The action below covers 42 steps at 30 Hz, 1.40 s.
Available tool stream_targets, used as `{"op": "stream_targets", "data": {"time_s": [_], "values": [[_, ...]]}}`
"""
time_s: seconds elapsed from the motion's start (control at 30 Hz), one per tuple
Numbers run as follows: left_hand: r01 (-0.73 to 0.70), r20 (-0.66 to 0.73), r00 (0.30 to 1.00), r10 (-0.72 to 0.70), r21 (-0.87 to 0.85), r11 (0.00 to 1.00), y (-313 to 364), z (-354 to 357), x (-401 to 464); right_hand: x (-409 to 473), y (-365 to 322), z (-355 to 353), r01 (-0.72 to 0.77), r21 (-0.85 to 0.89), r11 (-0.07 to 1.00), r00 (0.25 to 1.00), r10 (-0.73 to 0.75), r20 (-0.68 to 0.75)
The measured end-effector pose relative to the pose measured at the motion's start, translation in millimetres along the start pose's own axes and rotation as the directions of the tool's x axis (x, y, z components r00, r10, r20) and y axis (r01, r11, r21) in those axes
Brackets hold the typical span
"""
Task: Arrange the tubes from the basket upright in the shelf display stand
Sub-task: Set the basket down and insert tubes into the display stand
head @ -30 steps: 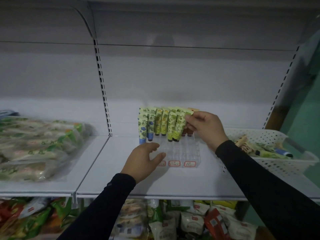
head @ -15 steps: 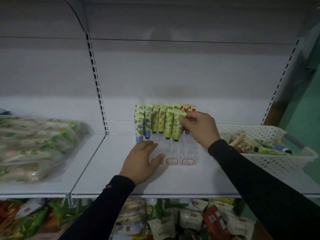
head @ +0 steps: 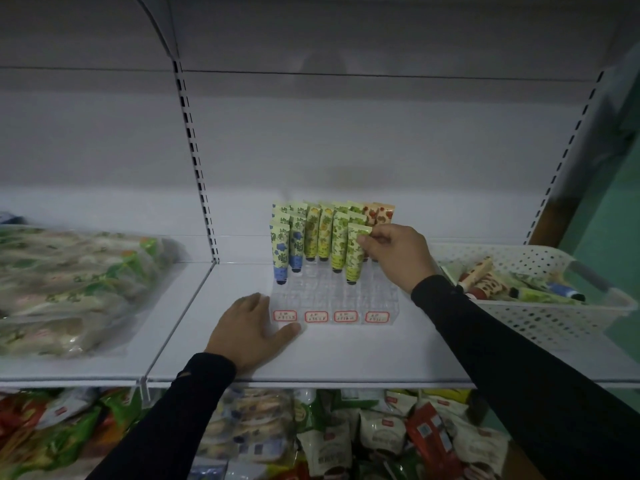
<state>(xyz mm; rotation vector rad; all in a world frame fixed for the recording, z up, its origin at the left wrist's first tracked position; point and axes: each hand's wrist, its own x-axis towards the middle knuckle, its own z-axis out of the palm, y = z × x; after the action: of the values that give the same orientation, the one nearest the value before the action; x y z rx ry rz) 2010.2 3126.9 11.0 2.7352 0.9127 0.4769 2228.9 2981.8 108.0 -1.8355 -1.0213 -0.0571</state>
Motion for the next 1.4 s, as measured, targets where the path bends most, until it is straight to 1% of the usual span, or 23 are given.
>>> {"op": "stream_targets", "data": {"time_s": [0.1,0.5,0.73,1.0,1.4], "values": [[-0.041,0.013,0.999,0.04,0.025,0.999,1.1,1.2,0.3,1.1,0.0,-0.4,-0.001,-0.022,1.0,1.0,0.001,-0.005],[-0.013,0.042,0.999,0.011,0.039,0.999,-1.7,4.7,1.2,-1.7,0.3,-0.9,0.045,-0.109,0.993,0.998,-0.05,-0.04],[-0.006,0.048,0.999,0.004,0.038,0.999,-4.9,7.7,3.0,4.3,-3.2,-0.7,0.099,-0.179,0.979,0.995,-0.1,0.004],[-0.005,0.035,0.999,0.004,0.039,0.999,-5.1,8.6,2.8,4.4,-2.0,4.8,0.117,-0.225,0.967,0.993,-0.119,0.003],[-0.008,0.032,0.999,0.007,0.026,1.0,-2.4,5.8,1.7,1.1,4.1,6.9,0.119,-0.171,0.978,0.992,-0.125,-0.022]]}}
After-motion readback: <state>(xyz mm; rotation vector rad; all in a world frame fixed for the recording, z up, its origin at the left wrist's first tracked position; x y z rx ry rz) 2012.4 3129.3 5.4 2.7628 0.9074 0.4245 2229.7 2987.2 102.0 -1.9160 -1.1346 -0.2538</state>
